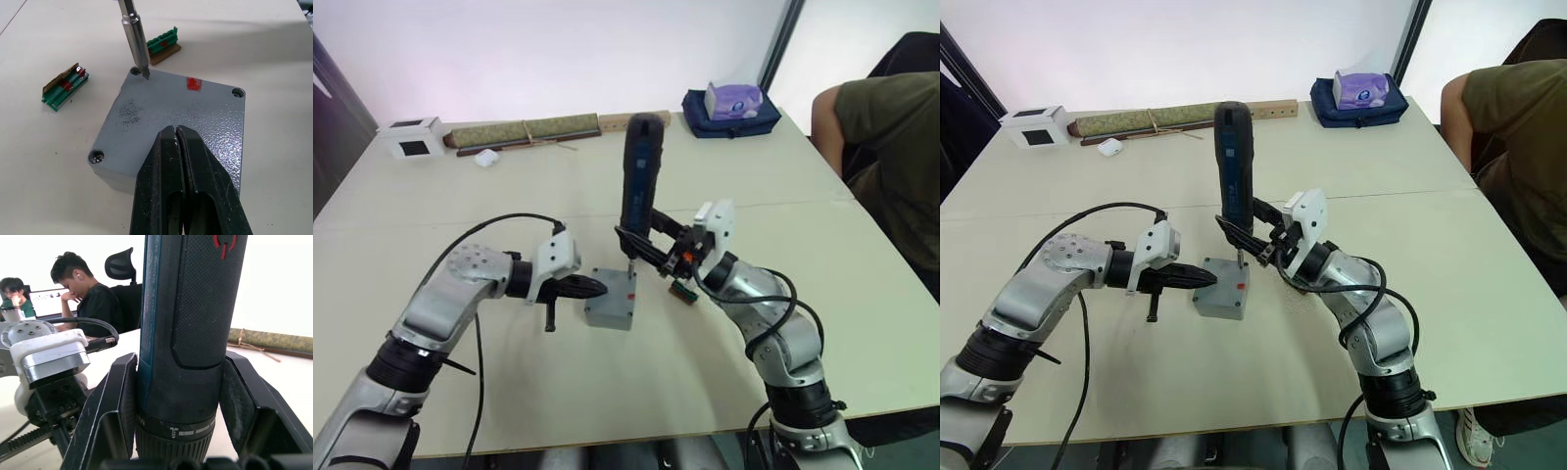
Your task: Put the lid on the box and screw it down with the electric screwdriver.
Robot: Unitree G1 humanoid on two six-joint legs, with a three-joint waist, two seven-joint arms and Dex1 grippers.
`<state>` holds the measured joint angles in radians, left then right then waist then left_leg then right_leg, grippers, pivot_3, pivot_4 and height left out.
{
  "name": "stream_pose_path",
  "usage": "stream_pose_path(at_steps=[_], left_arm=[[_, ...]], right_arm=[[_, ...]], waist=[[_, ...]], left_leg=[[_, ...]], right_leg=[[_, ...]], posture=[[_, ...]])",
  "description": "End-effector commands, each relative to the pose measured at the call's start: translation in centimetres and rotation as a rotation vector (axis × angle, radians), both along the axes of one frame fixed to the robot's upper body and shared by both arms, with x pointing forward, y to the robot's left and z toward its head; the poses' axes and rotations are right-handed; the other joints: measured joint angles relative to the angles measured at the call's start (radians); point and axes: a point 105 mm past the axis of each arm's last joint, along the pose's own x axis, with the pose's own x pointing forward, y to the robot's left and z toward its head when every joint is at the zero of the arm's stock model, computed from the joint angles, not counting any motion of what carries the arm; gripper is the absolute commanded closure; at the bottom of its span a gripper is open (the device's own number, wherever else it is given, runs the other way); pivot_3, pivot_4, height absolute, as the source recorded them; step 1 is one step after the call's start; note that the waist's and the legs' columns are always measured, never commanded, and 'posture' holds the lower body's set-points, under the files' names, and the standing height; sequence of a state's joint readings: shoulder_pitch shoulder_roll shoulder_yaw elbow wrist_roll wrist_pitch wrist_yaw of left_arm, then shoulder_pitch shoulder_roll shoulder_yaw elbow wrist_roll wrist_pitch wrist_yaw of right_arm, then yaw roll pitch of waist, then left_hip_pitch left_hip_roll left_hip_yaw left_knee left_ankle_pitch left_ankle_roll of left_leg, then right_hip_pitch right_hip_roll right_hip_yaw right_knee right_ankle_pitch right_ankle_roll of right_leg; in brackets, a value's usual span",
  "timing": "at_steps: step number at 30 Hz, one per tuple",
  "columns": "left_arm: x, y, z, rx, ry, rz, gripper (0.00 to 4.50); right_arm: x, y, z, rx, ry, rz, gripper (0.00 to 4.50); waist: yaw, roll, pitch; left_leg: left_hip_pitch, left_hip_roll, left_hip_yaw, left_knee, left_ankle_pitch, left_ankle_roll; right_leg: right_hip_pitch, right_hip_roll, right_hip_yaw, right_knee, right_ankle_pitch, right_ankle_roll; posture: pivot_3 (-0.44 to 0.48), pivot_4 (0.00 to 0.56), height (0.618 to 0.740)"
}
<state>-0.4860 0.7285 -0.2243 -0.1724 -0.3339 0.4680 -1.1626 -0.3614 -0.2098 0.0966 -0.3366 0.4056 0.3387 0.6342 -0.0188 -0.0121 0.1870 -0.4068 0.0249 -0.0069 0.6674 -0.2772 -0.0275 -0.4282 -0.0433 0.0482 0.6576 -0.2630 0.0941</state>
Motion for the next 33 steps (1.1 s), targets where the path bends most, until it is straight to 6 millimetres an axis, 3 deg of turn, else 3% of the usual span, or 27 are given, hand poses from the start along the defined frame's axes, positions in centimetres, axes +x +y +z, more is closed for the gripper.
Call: stream_pose_path(at_steps=[1, 13, 21, 24, 27, 33], left_arm=[[-0.1, -0.1, -0.2, 0.022, -0.005, -0.011, 4.5], [-0.2, -0.2, -0.3, 0.022, -0.003, -0.012, 4.5], [-0.4, -0.3, -0.9, 0.026, 0.006, -0.009, 4.5], [-0.4, -0.2, -1.3, 0.037, 0.006, -0.005, 4.5], [-0.4, -0.3, -1.4, 0.04, 0.007, -0.004, 4.5], [-0.4, -0.2, -2.1, 0.055, 0.012, 0.001, 4.5]], right_arm=[[-0.2, -0.1, 0.8, 0.008, -0.062, -0.006, 2.7], [-0.1, -0.3, -0.4, -0.06, -0.056, 0.003, 2.7], [-0.2, 0.0, -3.8, -0.19, 0.06, 0.013, 2.7], [0.3, -0.4, -5.0, -0.218, 0.133, -0.019, 2.7], [0.6, -0.5, -5.4, -0.229, 0.157, -0.035, 2.7], [1.1, -1.1, -7.2, -0.28, 0.268, -0.075, 2.7]], waist=[[0.0, 0.0, 0.0], [0.0, 0.0, 0.0], [0.001, -0.001, -0.002], [0.001, -0.001, -0.002], [0.0, -0.003, -0.005], [0.002, -0.005, -0.02]], left_leg=[[0.0, 0.0, 0.0, 0.0, 0.0, 0.0], [0.001, 0.0, 0.0, 0.0, 0.0, 0.0], [0.005, 0.0, 0.0, 0.0, 0.0, 0.0], [0.014, 0.0, 0.0, -0.002, 0.0, 0.0], [0.023, 0.001, 0.0, -0.003, 0.0, 0.0], [0.023, 0.001, 0.0, -0.003, 0.0, 0.0]], right_leg=[[0.0, 0.0, 0.0, 0.0, 0.0, 0.0], [0.001, 0.0, 0.0, 0.0, 0.0, 0.0], [0.005, 0.0, 0.0, 0.0, 0.0, 0.0], [0.014, 0.0, 0.0, -0.002, 0.0, 0.0], [0.024, 0.001, 0.0, -0.005, -0.002, -0.003], [0.025, 0.0, 0.0, -0.005, -0.002, -0.003]], posture=[[0.0, 0.15, 0.74], [0.0, 0.15, 0.74], [0.0, 0.15, 0.74], [0.0, 0.15, 0.74], [0.0, 0.15, 0.74], [0.0, 0.15, 0.74]])
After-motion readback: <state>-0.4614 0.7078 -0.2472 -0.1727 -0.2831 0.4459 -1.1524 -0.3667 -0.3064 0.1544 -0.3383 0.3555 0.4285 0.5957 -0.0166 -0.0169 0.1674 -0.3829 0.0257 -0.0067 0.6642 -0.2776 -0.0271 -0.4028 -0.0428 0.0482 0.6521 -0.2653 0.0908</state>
